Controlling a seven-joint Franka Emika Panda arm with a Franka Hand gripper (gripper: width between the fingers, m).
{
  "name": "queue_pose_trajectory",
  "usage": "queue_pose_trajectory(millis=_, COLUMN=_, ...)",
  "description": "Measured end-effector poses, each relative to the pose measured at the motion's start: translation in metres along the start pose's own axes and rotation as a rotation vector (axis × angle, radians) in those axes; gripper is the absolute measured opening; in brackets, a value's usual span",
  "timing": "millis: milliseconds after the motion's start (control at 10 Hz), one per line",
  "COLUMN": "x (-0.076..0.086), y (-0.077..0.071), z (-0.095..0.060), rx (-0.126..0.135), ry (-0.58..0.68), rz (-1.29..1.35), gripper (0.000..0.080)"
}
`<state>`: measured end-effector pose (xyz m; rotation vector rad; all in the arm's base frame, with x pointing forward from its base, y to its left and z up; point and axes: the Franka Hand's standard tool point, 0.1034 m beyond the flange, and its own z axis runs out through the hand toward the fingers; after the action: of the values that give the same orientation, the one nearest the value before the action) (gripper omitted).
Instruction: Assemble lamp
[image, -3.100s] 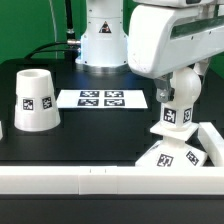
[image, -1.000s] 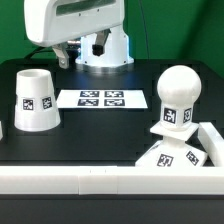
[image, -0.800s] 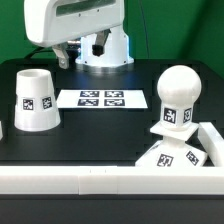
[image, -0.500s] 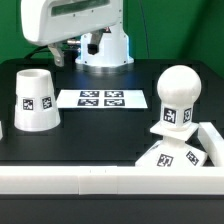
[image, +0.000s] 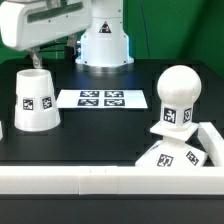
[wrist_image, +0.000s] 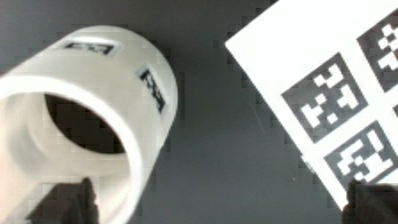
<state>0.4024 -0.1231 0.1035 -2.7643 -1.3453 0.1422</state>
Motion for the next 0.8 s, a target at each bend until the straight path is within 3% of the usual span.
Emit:
queue_pose_trajectory(millis=700, x=-0.004, y=0.008, z=0.021, rx=0.031, ry=-0.023, rz=-0.012, gripper=0.069)
queue_pose_trajectory(millis=800, x=-0.004, y=0.008, z=0.022, rx=0.033, ry=-0.024, rz=-0.012, gripper=0.0501)
